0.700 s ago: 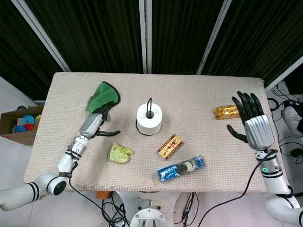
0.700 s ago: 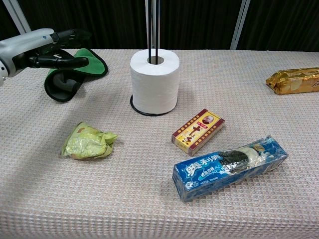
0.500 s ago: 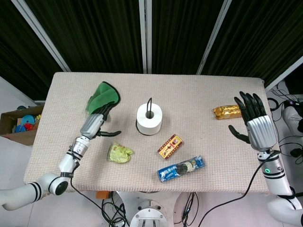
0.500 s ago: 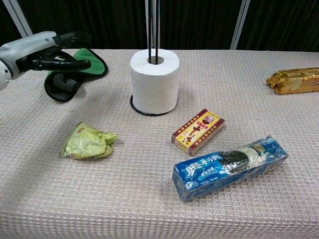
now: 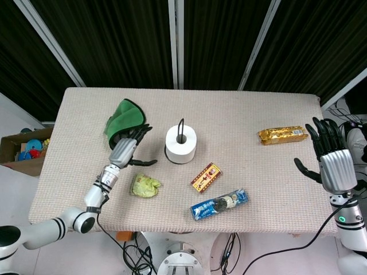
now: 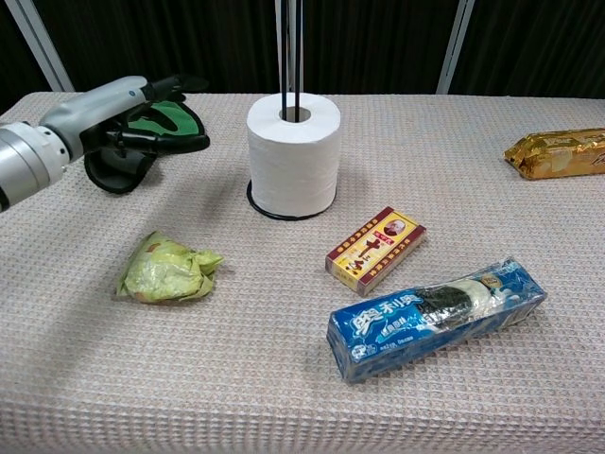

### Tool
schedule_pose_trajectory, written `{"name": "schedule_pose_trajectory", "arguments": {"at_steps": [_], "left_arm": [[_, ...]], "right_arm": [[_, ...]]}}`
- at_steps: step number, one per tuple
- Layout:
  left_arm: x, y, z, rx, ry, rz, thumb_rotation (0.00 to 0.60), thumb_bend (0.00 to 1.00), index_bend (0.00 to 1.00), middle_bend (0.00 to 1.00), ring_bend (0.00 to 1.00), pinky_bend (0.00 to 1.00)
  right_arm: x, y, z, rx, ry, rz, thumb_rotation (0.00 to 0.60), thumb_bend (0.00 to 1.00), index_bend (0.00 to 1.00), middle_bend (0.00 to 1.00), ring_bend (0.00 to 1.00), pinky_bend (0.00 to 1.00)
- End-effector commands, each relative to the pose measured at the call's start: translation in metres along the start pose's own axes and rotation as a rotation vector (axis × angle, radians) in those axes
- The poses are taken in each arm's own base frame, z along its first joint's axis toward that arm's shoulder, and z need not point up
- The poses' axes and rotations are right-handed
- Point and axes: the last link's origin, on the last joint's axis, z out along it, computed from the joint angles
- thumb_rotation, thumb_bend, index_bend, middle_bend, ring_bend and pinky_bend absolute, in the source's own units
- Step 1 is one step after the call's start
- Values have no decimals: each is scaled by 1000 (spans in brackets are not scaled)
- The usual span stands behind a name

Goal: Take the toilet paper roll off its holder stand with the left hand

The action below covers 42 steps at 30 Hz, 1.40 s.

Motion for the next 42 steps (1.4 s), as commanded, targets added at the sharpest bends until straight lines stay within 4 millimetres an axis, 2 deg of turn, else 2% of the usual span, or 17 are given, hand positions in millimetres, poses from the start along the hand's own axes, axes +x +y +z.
{"name": "schedule_pose_trajectory", "arguments": {"at_steps": [1,9,15,22,29,33,38,42], "left_arm": [[-12,7,14,-10,-1,-11,297,0,0,7,17,198],[-41,23,41,-37,-12,-51,344,0,0,0,17,193],[-49,30,52,-55,-13,-104,348,0,0,0,17,193],[-54,36,58,-51,-39,-173,353,0,0,0,17,192],[-56,42,68,-55,4,-195,460,0,0,0,17,192],[-56,43,71,-59,2,-194,588,0,0,18,17,192],[-55,43,72,-55,-5,-234,600,1,7,126,52,193],[-53,44,73,-48,9,-269,600,31,93,214,142,202]], "right_arm": [[7,5,-10,-19,6,2,600,176,0,0,0,0],[15,14,-27,-51,13,10,600,176,0,0,0,0],[17,18,-39,-60,13,0,600,176,0,0,0,0],[17,21,-44,-78,13,0,600,180,0,0,0,0],[22,21,-46,-84,23,-4,600,189,0,0,0,0],[23,22,-46,-88,24,-5,600,192,0,0,0,0],[22,24,-47,-98,22,-2,600,200,0,0,0,0],[22,26,-48,-105,21,-2,600,204,0,0,0,0]]}}
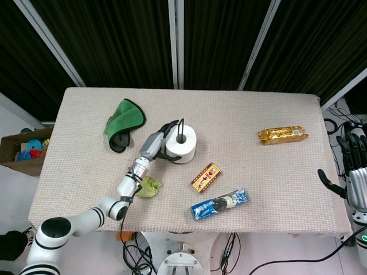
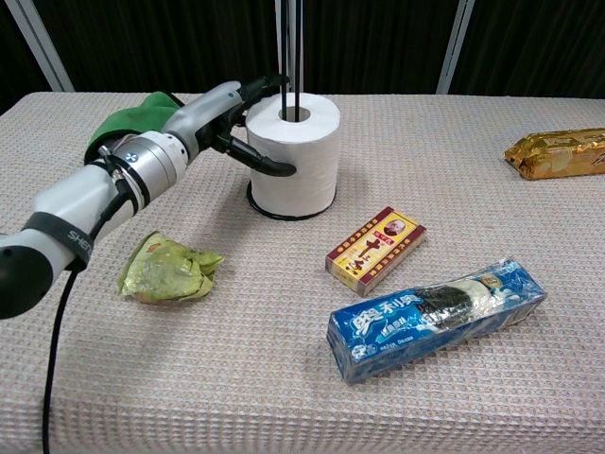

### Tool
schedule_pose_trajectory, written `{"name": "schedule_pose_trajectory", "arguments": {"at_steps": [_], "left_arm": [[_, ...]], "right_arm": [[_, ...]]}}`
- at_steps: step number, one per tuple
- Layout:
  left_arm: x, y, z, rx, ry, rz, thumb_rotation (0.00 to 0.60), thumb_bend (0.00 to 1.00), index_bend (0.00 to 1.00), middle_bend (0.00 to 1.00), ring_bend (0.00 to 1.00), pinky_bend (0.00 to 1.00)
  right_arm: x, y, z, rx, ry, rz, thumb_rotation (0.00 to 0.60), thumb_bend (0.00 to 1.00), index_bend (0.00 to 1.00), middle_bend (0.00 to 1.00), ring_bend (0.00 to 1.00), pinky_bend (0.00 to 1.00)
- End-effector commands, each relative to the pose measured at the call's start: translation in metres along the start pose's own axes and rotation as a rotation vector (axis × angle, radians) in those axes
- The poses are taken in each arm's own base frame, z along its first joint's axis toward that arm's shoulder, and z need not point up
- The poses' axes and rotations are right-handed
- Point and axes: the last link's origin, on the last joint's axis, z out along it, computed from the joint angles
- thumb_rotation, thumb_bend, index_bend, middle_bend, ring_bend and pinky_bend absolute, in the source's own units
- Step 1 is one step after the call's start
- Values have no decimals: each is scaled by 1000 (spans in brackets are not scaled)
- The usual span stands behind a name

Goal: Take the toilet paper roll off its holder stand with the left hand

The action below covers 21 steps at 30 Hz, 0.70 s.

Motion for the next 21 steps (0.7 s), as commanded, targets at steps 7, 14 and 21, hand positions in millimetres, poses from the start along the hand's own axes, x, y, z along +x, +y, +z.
{"name": "schedule_pose_trajectory", "arguments": {"at_steps": [7,14,21], "left_arm": [[8,6,1,-7,47,-69,600,93,210,325,236,217],[32,23,0,-65,111,-97,600,106,234,347,251,220],[80,69,-6,-167,191,-111,600,105,234,347,251,220]], "right_arm": [[2,2,-1,-4,5,-1,600,210,0,0,0,0],[4,0,-1,1,12,2,600,216,0,0,0,0],[6,-4,-2,12,21,11,600,221,0,0,0,0]]}}
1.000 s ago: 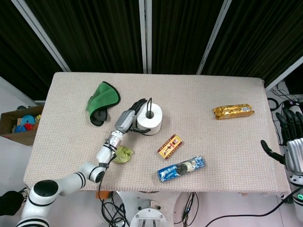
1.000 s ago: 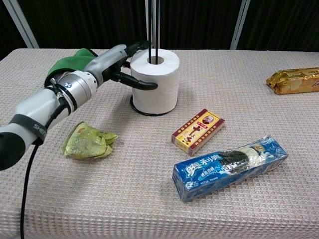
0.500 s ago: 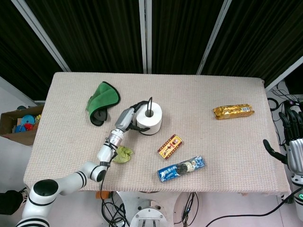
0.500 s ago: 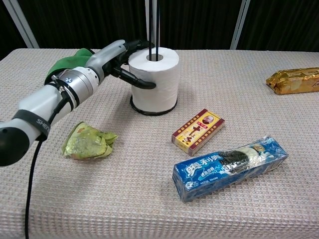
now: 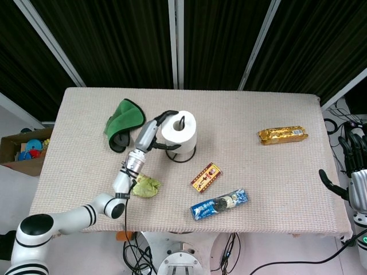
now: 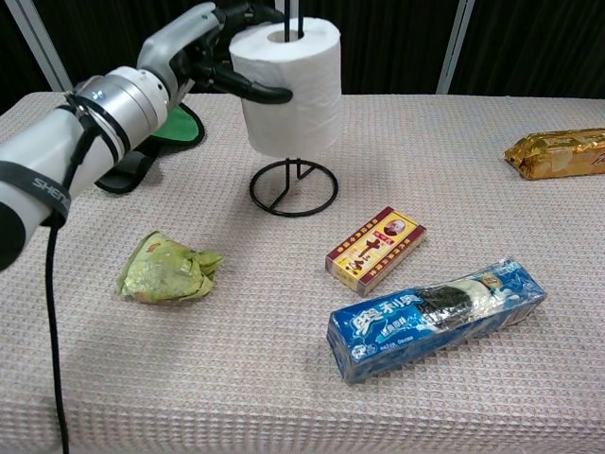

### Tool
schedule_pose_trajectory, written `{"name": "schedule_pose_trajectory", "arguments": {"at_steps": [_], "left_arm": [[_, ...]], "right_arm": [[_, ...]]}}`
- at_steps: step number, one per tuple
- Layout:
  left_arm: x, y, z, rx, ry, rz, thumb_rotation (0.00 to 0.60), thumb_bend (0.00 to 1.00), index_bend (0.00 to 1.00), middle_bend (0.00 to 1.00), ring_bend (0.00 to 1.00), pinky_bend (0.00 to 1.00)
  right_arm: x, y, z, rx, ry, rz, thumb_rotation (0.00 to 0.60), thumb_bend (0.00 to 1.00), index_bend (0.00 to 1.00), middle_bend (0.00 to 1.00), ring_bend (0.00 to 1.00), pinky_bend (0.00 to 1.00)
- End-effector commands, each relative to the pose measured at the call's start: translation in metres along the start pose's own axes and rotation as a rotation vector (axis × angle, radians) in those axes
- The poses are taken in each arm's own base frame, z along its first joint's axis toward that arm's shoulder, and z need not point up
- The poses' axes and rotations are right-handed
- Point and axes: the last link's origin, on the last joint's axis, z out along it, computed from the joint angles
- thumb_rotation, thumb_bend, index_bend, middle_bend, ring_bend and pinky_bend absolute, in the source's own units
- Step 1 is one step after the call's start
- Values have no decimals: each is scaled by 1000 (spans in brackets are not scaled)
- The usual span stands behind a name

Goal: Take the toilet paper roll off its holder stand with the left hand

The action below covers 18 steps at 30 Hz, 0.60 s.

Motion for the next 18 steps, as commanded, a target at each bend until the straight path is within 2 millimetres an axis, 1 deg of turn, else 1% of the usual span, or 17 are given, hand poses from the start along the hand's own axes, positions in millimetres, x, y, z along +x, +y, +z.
{"name": "schedule_pose_trajectory", "arguments": {"at_steps": [1,4,5,8,9,11,12,13,15,17,18], "left_arm": [[37,40,2,-73,63,7,600,104,234,347,251,220],[56,71,3,-109,73,31,600,104,233,347,251,222],[64,85,3,-125,81,38,600,103,232,347,251,223],[83,115,0,-150,109,20,600,103,228,343,251,224],[94,127,-1,-155,129,1,600,103,228,343,251,224],[109,143,-5,-160,160,-26,600,102,227,342,251,224],[120,153,-9,-169,183,-42,600,102,227,342,251,224],[129,160,-12,-176,200,-49,600,102,227,342,251,224],[148,166,-23,-177,233,-35,600,103,227,341,251,224],[161,163,-36,-162,258,-5,600,104,227,341,251,224],[166,158,-44,-148,264,18,600,104,227,341,251,224]], "right_arm": [[1,-1,0,0,3,2,600,221,0,0,0,0],[2,-1,-1,1,7,-3,600,222,0,0,0,0],[2,0,-1,2,9,-7,600,222,0,0,0,0],[2,0,-2,0,11,-5,600,223,0,0,0,0],[2,0,-2,-2,12,-5,600,223,0,0,0,0],[2,0,-2,-4,12,-3,600,223,0,0,0,0],[2,0,-2,-4,12,-1,600,223,0,0,0,0],[1,0,-2,-5,12,-1,600,223,0,0,0,0],[0,0,-2,-6,10,2,600,223,0,0,0,0],[-2,0,-3,-5,7,4,600,223,0,0,0,0],[-3,0,-4,-5,5,5,600,224,0,0,0,0]]}}
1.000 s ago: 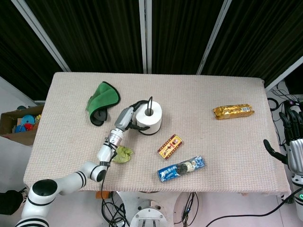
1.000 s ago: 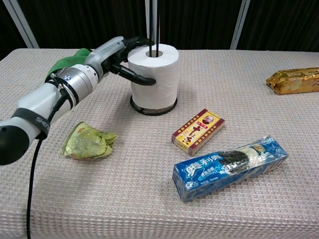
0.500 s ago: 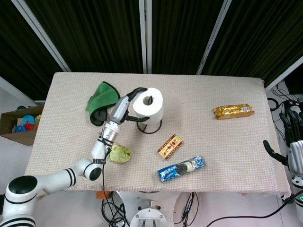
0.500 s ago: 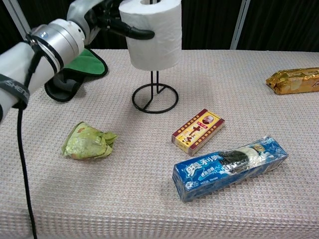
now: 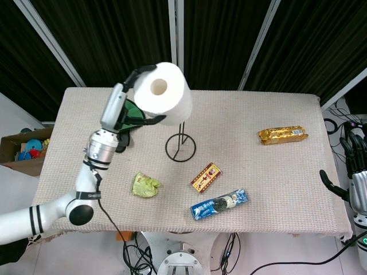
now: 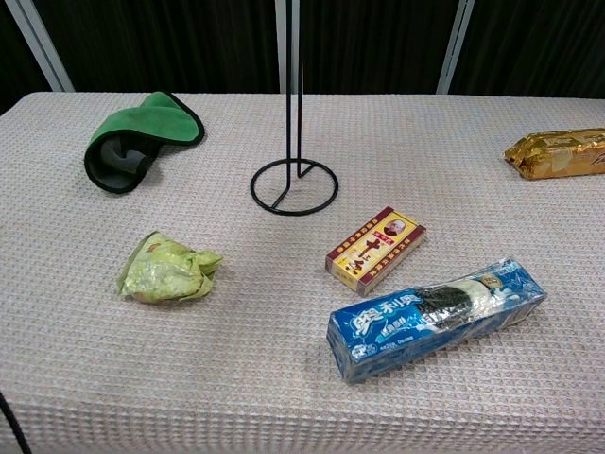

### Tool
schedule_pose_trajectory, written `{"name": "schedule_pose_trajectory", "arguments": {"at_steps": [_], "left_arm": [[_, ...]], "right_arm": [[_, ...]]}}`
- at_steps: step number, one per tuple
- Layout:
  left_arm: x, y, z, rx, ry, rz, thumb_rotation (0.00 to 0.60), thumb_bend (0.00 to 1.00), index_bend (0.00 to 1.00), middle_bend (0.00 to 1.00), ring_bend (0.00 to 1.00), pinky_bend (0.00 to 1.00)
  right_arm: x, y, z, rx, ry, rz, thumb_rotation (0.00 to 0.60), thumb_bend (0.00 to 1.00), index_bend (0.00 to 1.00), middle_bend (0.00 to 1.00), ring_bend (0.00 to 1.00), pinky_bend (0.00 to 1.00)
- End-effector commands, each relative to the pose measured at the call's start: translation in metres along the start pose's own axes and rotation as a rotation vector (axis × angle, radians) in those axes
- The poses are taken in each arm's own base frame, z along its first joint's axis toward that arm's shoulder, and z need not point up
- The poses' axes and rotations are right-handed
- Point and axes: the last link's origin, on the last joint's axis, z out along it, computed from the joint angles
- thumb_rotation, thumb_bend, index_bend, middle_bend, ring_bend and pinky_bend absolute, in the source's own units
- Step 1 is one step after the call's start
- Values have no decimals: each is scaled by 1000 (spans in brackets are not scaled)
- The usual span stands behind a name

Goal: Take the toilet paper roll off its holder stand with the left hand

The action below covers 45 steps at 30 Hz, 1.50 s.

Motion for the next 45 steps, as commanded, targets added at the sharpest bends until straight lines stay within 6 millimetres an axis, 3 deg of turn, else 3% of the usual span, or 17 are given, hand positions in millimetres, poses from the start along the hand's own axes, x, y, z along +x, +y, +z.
{"name": "schedule_pose_trajectory", "arguments": {"at_steps": [1,6,13,20,30,33,36,45], "left_arm": [[45,-2,-29,47,74,104,600,104,227,341,251,224],[61,-53,-91,153,45,264,600,104,229,341,251,224],[47,-135,-166,287,-45,339,600,107,228,339,251,224],[40,-190,-209,357,-60,356,600,109,228,337,251,224],[31,-224,-242,414,-77,328,600,101,164,307,235,224],[29,-229,-247,424,-91,310,600,94,46,168,174,220],[30,-230,-249,418,-81,291,600,62,0,11,81,208],[44,-217,-258,331,-42,355,599,37,0,0,18,194]], "right_arm": [[-2,0,-1,1,-6,1,600,224,0,0,0,0],[-8,0,-5,-1,-19,6,600,224,0,0,0,0],[-14,-1,-9,-3,-31,12,600,224,0,0,0,0],[-12,0,-10,-7,-35,-1,600,224,0,0,0,0],[-17,0,-12,-18,-44,1,600,223,0,0,0,0],[-17,0,-12,-15,-41,0,600,223,0,0,0,0],[-15,0,-12,-14,-38,-2,600,223,0,0,0,0],[-12,4,-22,-20,-58,-26,600,222,0,0,0,0]]}}
